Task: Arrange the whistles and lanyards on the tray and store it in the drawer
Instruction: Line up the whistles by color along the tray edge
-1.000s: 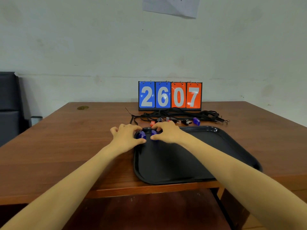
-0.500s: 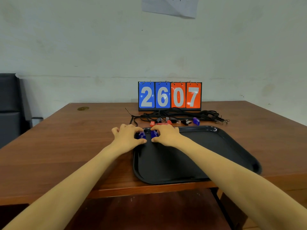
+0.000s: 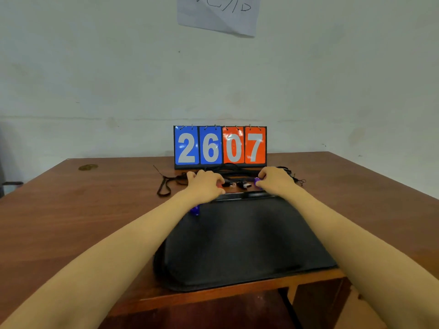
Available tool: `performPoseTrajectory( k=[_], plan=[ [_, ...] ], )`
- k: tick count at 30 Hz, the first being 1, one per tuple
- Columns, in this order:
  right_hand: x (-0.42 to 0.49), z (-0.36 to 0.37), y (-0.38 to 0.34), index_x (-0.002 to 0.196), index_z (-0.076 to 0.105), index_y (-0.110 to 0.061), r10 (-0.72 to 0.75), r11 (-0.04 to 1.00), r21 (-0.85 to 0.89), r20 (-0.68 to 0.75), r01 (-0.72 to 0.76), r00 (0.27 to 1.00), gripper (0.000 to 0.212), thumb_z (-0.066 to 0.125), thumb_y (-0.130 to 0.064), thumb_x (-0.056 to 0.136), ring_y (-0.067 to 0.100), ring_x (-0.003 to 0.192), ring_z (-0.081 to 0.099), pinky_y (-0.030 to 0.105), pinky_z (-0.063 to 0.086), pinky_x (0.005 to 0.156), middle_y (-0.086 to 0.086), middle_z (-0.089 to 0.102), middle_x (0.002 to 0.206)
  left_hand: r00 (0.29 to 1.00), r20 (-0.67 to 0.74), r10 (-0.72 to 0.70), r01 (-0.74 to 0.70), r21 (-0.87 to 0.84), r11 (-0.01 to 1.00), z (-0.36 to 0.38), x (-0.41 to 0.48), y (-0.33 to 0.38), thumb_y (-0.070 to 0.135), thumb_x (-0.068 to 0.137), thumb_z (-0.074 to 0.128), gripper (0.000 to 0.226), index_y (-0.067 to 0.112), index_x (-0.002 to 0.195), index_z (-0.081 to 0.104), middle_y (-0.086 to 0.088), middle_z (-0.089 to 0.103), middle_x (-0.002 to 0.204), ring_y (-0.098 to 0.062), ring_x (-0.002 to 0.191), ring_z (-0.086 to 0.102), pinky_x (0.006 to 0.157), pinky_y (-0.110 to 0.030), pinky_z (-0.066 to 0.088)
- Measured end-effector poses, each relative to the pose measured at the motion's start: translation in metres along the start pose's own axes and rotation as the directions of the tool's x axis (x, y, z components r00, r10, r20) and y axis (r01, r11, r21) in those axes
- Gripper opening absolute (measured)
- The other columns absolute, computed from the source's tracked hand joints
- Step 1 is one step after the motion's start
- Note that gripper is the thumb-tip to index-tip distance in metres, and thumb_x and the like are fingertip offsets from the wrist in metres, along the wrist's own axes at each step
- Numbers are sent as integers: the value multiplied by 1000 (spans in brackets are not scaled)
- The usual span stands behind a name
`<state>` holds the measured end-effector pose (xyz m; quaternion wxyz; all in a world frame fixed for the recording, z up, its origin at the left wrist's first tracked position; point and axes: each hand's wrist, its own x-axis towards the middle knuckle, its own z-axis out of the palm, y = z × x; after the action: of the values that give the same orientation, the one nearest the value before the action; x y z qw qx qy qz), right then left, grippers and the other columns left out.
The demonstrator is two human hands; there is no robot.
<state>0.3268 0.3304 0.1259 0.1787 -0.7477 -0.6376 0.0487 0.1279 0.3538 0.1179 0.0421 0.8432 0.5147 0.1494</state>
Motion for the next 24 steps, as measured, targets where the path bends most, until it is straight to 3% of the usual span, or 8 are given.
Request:
performPoseTrajectory(
  k=[6, 12, 18, 21, 24],
  plan=[
    [46, 10, 28, 104, 63, -8, 60, 998, -8, 89, -59, 994, 31, 60, -34, 87, 22, 92, 64, 31, 51, 79, 9, 67, 101, 995, 17, -97, 91, 192, 977, 14, 48, -3, 29, 88, 57, 27, 21, 113, 62, -3, 61, 113, -22, 108, 48, 96, -39, 30],
    [71, 28, 32, 106, 62, -8, 59, 998, -12, 98, -58, 993, 33, 65, -31, 83, 24, 94, 63, 39, 52, 88, 10, 66, 102, 986, 128, -102, 104, -9, 995, 19, 61, -23, 39, 82, 64, 32, 22, 108, 67, 5, 62, 118, -20, 115, 49, 103, -44, 29],
    [75, 37, 31, 114, 59, -7, 107, 994, -8, 96, -107, 990, 38, 67, -24, 81, 27, 101, 61, 41, 51, 90, 13, 65, 109, 990, 67, -127, 119, 110, 987, 27, 60, -22, 35, 84, 62, 30, 20, 110, 61, -1, 63, 109, -20, 106, 51, 89, -37, 29],
    [73, 36, 31, 112, 59, -7, 125, 992, 1, 83, -126, 989, 38, 67, -27, 81, 26, 98, 61, 41, 52, 88, 11, 65, 105, 991, 14, -135, 130, 167, 977, 30, 61, -20, 37, 84, 61, 30, 19, 108, 61, -1, 63, 107, -19, 103, 52, 90, -37, 29],
    [69, 31, 33, 108, 60, -7, 135, 991, 16, 56, -136, 989, 38, 69, -29, 79, 25, 94, 61, 40, 52, 87, 10, 64, 99, 991, 52, -127, 119, 143, 983, 30, 62, -20, 43, 82, 62, 41, 20, 115, 56, -1, 61, 112, -20, 108, 52, 96, -39, 29]
  ],
)
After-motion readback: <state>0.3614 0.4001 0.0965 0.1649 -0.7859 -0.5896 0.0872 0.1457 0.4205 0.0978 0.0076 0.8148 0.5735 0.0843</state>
